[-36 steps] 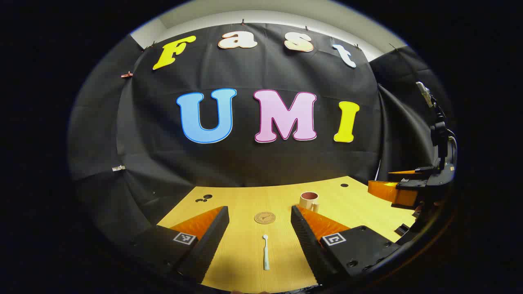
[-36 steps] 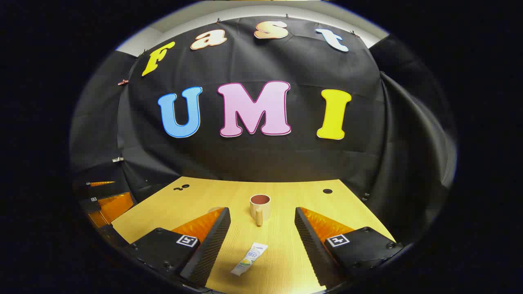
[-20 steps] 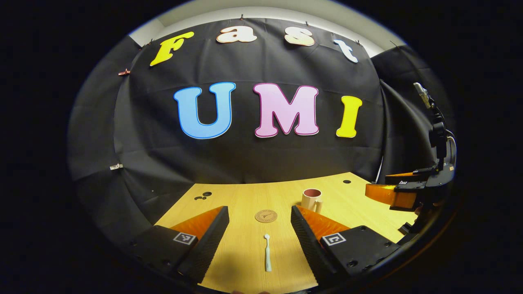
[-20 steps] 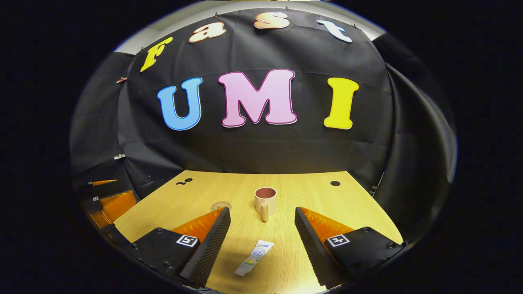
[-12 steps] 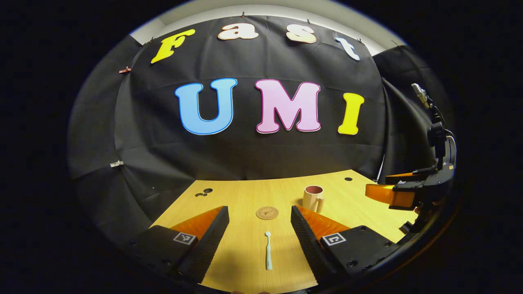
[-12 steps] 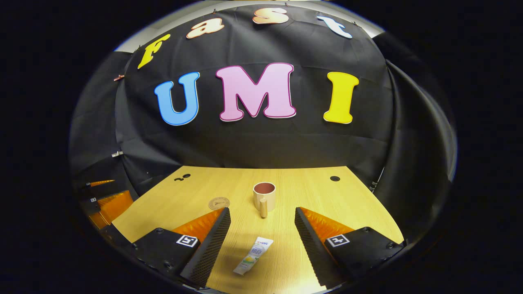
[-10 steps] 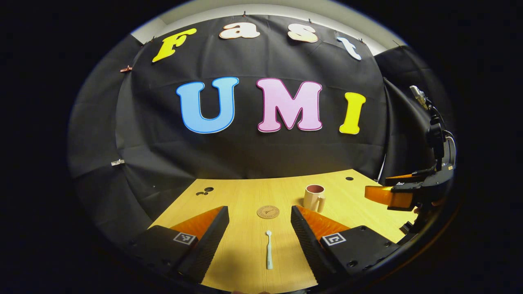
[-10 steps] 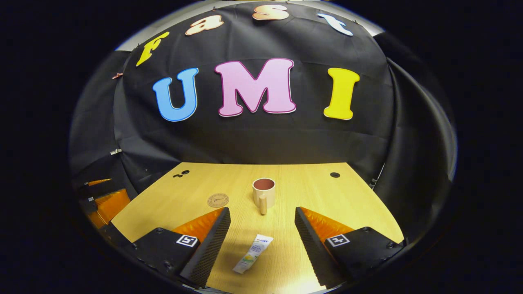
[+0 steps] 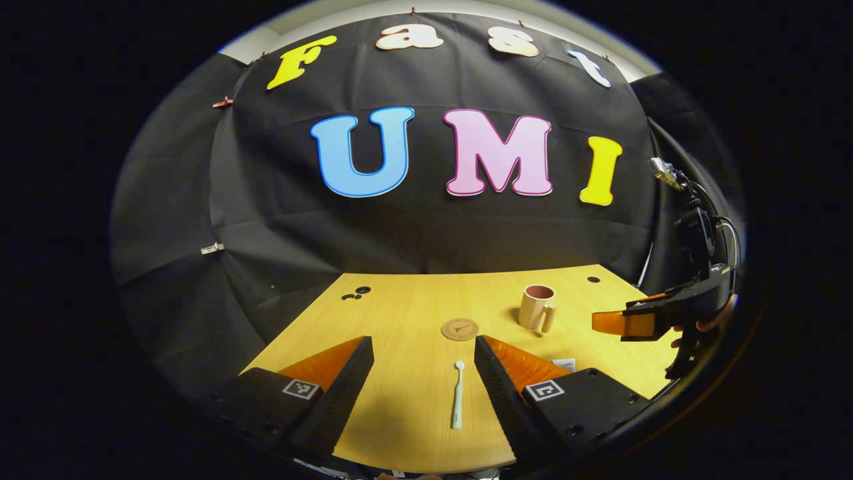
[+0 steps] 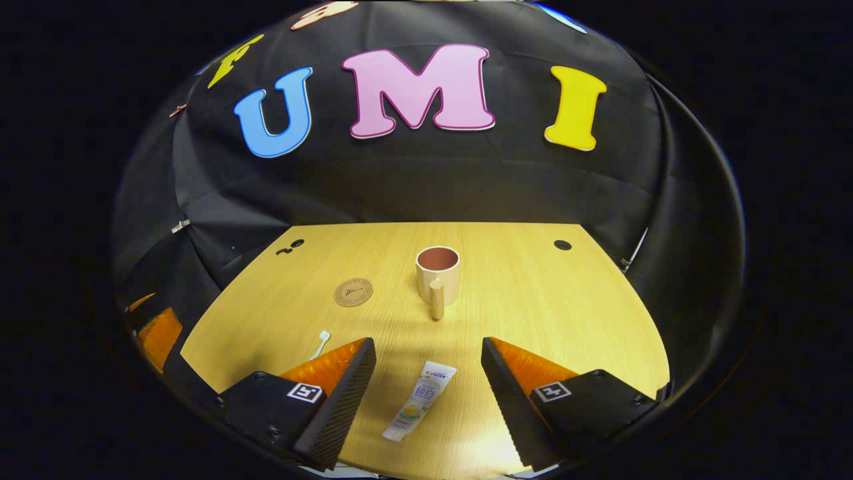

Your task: Put the toothbrush and toothpaste on the desktop into the cup, then pick up the cup and place it on the coaster on the desktop.

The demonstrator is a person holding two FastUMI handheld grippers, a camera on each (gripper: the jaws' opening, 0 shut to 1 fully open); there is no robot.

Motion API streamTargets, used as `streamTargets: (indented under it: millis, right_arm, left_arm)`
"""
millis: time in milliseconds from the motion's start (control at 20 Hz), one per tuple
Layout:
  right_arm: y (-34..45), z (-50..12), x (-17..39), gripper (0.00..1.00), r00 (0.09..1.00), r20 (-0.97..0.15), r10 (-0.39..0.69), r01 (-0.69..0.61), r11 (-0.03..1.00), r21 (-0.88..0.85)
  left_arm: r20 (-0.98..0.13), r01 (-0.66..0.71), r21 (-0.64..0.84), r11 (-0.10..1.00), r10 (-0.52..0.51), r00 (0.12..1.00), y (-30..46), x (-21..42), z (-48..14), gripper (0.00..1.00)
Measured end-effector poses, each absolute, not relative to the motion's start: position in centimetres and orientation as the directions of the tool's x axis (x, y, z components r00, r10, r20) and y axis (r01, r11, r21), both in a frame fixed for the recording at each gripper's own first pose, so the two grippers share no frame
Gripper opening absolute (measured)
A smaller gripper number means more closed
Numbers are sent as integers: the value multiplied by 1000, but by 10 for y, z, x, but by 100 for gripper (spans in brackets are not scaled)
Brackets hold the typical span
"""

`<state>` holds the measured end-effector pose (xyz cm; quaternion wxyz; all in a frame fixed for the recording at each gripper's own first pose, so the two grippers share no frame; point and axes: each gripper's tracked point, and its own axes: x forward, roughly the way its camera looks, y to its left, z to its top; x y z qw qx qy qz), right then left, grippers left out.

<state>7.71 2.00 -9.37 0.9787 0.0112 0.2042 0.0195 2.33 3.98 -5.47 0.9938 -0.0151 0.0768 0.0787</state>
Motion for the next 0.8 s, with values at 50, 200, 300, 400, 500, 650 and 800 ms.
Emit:
streamTargets:
  millis: [50,200,300,400,500,650,800]
  right_arm:
    - [23,-102,81,98,903,-427,49,-41,999,28]
    - [25,-137,87,98,836,-546,49,-52,999,10]
    - [27,-155,91,98,793,-606,59,-58,998,20]
    - [26,-171,95,98,756,-652,61,-64,998,19]
    - [25,-187,97,98,715,-697,65,-71,997,19]
    - [25,-208,95,99,658,-749,74,-86,996,22]
    - [23,-227,96,99,616,-785,72,-93,996,19]
  left_arm:
    - [-166,-177,-20,984,171,971,44,24,-58,96]
    - [-197,-225,-11,974,218,956,52,25,-70,96]
    - [-224,-258,7,966,253,941,58,26,-80,96]
    - [-251,-282,13,959,276,928,59,26,-87,96]
    - [-284,-307,8,952,296,912,61,26,-100,96]
    - [-325,-333,4,943,316,891,58,30,-111,96]
    - [-352,-337,32,941,327,877,56,34,-118,96]
